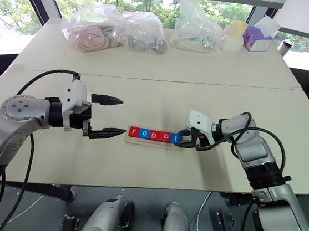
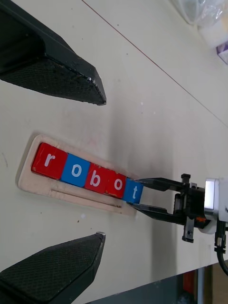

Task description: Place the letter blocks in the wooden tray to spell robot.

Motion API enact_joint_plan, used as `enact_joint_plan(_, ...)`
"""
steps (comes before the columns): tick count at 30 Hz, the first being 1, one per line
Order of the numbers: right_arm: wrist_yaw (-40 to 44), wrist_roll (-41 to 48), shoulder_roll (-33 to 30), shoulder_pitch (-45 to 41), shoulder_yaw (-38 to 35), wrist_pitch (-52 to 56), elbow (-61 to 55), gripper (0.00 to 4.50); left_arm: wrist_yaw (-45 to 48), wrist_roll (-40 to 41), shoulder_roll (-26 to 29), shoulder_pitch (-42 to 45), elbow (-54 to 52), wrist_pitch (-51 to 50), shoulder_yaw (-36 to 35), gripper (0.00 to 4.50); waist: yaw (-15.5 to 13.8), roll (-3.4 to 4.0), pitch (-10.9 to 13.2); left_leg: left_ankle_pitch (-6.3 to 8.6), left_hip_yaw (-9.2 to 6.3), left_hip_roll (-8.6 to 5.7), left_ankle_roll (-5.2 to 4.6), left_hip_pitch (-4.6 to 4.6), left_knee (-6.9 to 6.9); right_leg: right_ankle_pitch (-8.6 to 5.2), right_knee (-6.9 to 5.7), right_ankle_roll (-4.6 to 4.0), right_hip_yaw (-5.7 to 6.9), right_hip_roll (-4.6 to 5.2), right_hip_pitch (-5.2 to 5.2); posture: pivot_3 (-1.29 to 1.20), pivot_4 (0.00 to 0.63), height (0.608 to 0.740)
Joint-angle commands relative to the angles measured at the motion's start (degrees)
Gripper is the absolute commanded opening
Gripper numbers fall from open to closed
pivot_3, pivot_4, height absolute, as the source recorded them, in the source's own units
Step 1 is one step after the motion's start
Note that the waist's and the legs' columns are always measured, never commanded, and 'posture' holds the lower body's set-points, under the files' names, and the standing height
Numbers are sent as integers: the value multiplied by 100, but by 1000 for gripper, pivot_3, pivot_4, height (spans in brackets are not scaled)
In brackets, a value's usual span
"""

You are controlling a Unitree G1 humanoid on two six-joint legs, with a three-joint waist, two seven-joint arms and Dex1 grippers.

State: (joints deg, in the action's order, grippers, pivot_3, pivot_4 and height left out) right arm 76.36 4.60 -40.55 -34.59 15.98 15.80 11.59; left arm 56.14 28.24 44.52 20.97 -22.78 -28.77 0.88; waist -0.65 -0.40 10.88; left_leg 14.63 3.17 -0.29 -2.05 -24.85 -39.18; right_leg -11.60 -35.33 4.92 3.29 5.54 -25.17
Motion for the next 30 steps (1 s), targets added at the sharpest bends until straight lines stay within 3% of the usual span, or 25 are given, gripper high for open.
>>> enact_joint_plan(1, 18, -13, 44, -145, 16, -72, -62, 1113, -18, 85, -2, 42, -183, -5, -109, 4500, 0, 0, 0, 0, 0, 0, 0, 0, 0, 0, 0, 0, 0, 0, 0, 0, 150, 725)
enact_joint_plan(6, 15, -2, 51, -146, 8, 15, -77, 1113, -15, 70, -25, 63, -174, -10, -98, 4500, 1, 0, 0, 0, 0, 0, 0, 1, 0, 0, -2, 0, 0, 0, 0, 0, 150, 725)
enact_joint_plan(13, -15, -6, 53, -211, 0, 39, -73, 4447, -5, 57, -41, 103, -127, -7, -87, 4500, 2, 0, 0, -1, 0, 0, 2, 1, 0, 0, -2, 0, 0, 0, 0, 0, 150, 725)
enact_joint_plan(30, -435, 97, 15, -397, -405, 62, 160, 4447, -4, 13, -121, 180, -64, 14, -31, 4500, -2, 0, 0, -2, 0, 0, 2, 1, -1, 0, -2, 0, 0, 0, 1, 0, 150, 725)
